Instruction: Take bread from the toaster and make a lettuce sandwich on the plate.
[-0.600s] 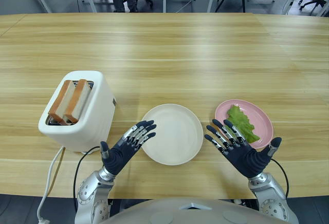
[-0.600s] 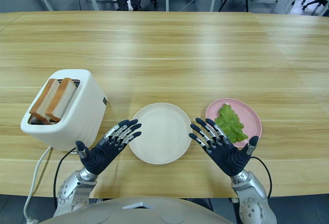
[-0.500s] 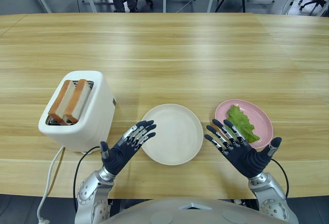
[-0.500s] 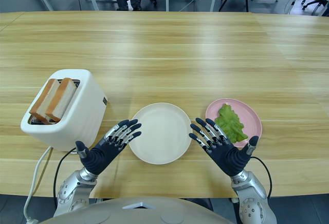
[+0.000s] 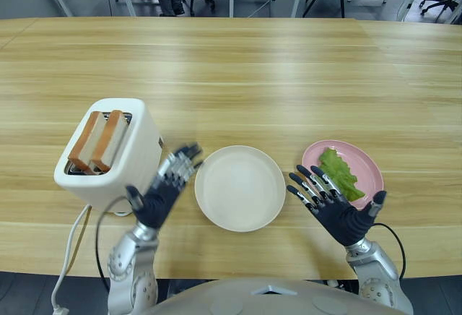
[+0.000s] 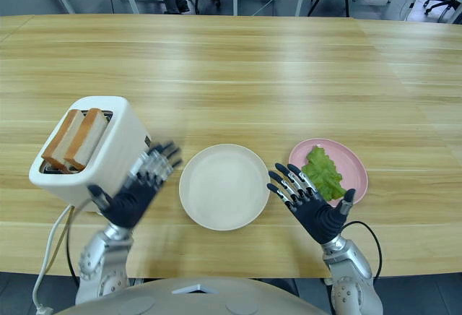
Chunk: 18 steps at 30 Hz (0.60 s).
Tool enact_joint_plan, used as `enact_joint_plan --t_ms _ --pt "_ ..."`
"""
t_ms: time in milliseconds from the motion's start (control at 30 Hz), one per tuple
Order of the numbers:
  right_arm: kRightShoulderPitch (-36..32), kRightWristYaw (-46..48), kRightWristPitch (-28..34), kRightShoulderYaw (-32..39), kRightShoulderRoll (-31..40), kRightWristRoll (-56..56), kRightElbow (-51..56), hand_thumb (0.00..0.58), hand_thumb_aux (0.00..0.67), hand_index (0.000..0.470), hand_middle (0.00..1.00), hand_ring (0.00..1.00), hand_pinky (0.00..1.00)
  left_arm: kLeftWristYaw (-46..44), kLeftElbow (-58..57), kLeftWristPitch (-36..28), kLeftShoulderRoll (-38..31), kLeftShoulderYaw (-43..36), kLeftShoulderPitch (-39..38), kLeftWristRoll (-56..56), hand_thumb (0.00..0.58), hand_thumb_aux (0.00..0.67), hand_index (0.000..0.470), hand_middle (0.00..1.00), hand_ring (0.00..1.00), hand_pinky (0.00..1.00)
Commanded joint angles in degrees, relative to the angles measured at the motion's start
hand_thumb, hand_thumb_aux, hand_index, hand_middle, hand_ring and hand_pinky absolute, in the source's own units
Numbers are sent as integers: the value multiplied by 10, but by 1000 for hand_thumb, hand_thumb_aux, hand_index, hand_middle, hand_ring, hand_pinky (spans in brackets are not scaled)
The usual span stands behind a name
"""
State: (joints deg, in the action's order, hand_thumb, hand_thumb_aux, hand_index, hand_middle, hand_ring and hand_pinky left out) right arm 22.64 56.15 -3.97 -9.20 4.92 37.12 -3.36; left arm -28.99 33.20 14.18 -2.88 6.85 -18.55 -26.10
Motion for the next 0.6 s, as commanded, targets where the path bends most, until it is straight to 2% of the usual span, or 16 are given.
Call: enact_joint_plan --t_ms 33,167,300,367,467,600 --pt "-19 -53 -34 15 -9 -54 -13 0 0 0 0 0 0 112 166 -88 -47 68 42 71 0 0 0 0 0 0" --pt "-25 -107 -57 38 -19 -104 -48 0 0 0 0 0 0 177 238 -148 -123 186 95 96 0 0 0 0 0 0" --pt "-26 -149 -68 57 -21 -135 -76 0 0 0 0 0 0 212 188 -173 -209 299 116 264 0 0 0 0 0 0" --pt "-27 -163 -73 67 -18 -147 -87 0 0 0 0 0 0 218 135 -180 -248 314 87 381 0 0 0 0 0 0" --pt "-30 -180 -80 75 -11 -160 -94 0 0 0 0 0 0 238 49 -191 -300 292 36 568 0 0 0 0 0 0" --pt "-31 -195 -88 80 1 -171 -97 0 0 0 0 0 0 261 -39 -229 -324 265 2 704 0 0 0 0 0 0"
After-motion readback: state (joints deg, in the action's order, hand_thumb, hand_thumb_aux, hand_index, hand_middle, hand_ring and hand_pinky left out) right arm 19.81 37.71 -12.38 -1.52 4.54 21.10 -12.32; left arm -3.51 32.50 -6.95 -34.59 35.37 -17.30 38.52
